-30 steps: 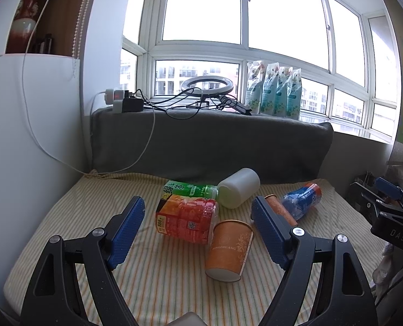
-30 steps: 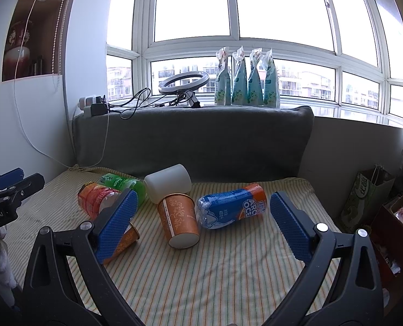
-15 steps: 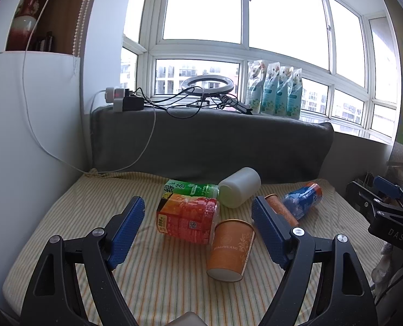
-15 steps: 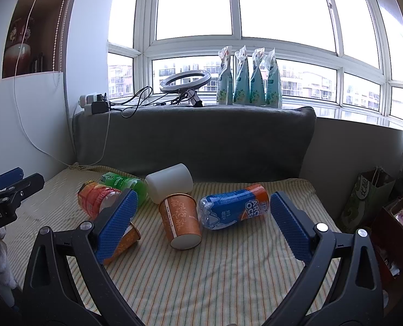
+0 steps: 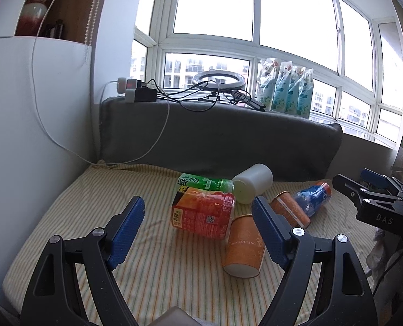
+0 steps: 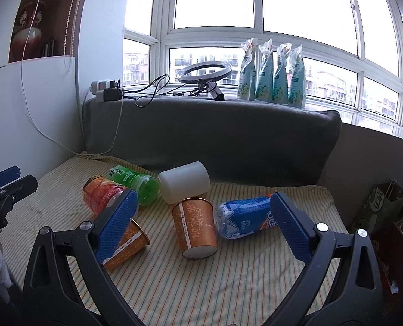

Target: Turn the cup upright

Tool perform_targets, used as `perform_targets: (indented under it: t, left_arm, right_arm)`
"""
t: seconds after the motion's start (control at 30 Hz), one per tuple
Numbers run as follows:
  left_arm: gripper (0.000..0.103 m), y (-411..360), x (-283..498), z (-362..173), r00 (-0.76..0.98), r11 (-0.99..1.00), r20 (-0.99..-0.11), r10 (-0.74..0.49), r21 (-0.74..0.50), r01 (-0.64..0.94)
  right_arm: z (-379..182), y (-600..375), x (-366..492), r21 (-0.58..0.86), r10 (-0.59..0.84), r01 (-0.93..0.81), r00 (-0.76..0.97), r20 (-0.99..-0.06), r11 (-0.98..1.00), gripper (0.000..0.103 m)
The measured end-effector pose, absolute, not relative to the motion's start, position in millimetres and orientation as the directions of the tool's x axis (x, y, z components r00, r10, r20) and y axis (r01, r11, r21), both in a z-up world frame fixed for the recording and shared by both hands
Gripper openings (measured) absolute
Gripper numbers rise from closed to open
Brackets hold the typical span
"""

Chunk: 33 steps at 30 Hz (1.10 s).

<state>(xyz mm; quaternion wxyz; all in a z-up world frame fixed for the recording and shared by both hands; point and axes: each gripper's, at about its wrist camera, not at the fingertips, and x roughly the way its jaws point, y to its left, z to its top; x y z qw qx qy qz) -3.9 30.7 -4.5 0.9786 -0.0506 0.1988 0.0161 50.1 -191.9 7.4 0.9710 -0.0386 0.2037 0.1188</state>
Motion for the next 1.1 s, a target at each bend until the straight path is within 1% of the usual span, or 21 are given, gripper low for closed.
perform_targets:
  t: [0.37, 0.53, 0.6, 0.67, 0.8, 0.87, 1.1]
  left_arm:
    - [0.081, 57.6, -13.5, -19.9, 0.897, 0.992, -0.439, 0.052, -0.084, -0.098]
    - [0.081, 67.8, -13.4, -26.8, 0.884, 0.990, -0.462, 0.064, -0.084, -0.115]
    - [0.081, 71.8, -13.6, -29.5, 0.880, 0.989, -0.471, 0.066, -0.086, -0.120]
    - [0.081, 75.6, -13.7, -31.8, 0.875, 0.987, -0.478, 0.073, -0.089, -0.131]
    - [0.081, 83.9, -13.8, -34.9, 0.867, 0.984, -0.490, 0.087, -0.096, -0.153]
    - [0.081, 88.1, -13.7, -35.3, 0.864, 0.981, -0.494, 0.098, -0.097, -0.166]
    - [0.081, 107.0, -15.0, -40.8, 0.851, 0.971, -0.506, 0.139, -0.098, -0.217]
  right_arm:
    - [0.5, -152.5, 111.8, 0.024, 0.389, -0.444, 0.756, -0.527, 0.896, 0.100]
    - [-1.5, -126.9, 145.6, 0.053, 0.466, -0.551, 0.645, -0.606, 0.833, 0.100]
    - [-3.1, -113.0, 160.2, 0.044, 0.481, -0.598, 0.595, -0.644, 0.800, 0.098]
    - [-6.1, -95.9, 176.1, 0.009, 0.466, -0.637, 0.554, -0.689, 0.771, 0.090]
    - [-12.2, -66.2, 208.5, -0.014, 0.442, -0.700, 0.466, -0.766, 0.714, 0.087]
    - [-17.0, -51.2, 225.4, -0.001, 0.438, -0.725, 0.418, -0.796, 0.689, 0.084]
    - [-44.6, -5.5, 272.2, 0.046, 0.396, -0.785, 0.261, -0.880, 0.618, 0.080]
